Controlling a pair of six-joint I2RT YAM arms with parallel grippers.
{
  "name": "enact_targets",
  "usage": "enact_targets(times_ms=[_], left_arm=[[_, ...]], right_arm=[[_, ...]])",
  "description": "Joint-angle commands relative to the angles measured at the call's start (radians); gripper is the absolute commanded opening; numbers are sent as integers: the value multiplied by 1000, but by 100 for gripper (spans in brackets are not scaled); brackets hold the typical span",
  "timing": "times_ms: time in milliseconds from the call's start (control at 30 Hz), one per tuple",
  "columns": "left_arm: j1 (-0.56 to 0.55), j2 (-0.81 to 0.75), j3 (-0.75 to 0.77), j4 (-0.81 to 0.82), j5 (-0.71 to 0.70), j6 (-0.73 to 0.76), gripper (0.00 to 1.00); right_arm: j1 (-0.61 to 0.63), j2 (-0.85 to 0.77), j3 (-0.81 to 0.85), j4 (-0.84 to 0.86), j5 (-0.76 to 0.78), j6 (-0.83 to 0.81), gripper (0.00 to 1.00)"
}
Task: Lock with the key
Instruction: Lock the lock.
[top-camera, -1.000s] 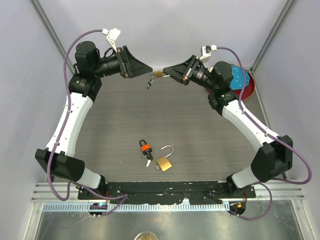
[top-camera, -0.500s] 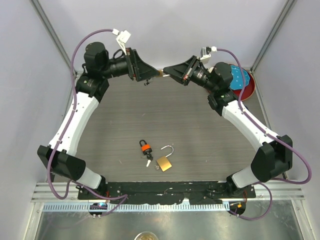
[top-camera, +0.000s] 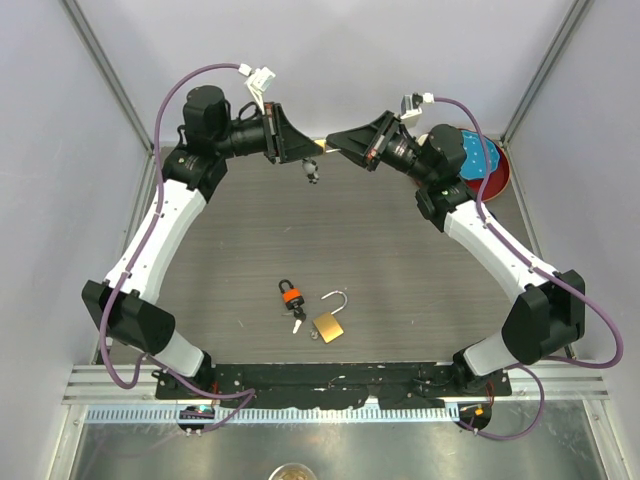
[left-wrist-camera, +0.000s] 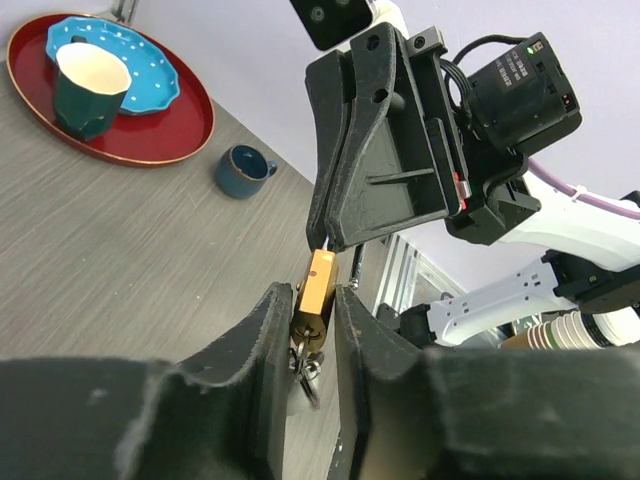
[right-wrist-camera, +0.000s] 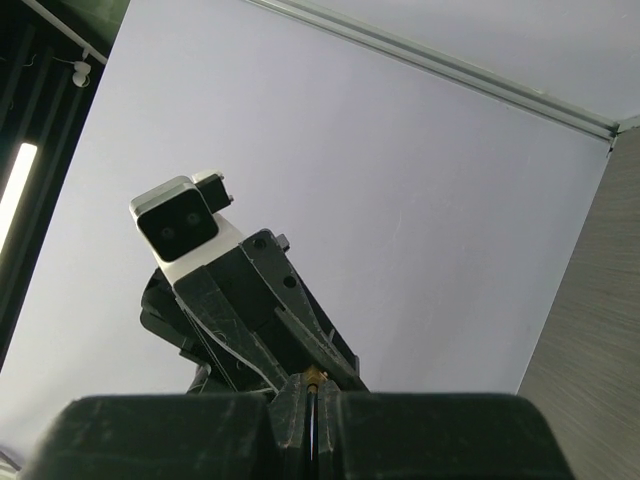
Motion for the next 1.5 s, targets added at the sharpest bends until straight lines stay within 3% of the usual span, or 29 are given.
enact_targets(times_ms=[0, 100, 333, 400, 433, 500, 533, 633, 800, 967, 1233, 1333, 1467], left_arm=[[0, -12, 22, 21, 8, -17, 18], [0, -5, 17, 25, 15, -43, 1], [3, 17, 26, 85, 34, -120, 0], [8, 26, 37, 81, 35, -130, 0], [17, 28, 39, 82, 38, -138, 0], [30, 31, 36, 88, 54, -176, 0], [47, 32, 33, 96, 61, -190, 0], [76, 18, 5, 123, 86, -230, 0], [112, -20, -38, 113, 110, -244, 0], [147, -54, -82, 90, 152, -252, 0], [155, -86, -128, 84, 245, -284, 0], [155, -98, -151, 96, 270, -284, 0], [155, -95, -165, 100, 287, -287, 0]], right_arm=[[0, -18, 25, 87, 7, 15, 2], [0, -16, 21, 89, 5, 15, 1], [0, -12, 44, 34, -24, -63, 2], [0, -19, 84, -113, -18, -193, 14], [-4, -24, 96, -164, -10, -236, 31], [-13, -41, 114, -274, 10, -330, 54], [-22, -44, 116, -291, 10, -340, 70], [-93, -54, 111, -316, -33, -344, 78], [-213, -50, 125, -328, -117, -351, 79], [-220, -19, 182, -332, -226, -387, 74], [-138, 56, 254, -325, -360, -399, 56], [-102, 91, 315, -423, -364, -485, 51], [-79, 131, 366, -425, -380, -495, 50]])
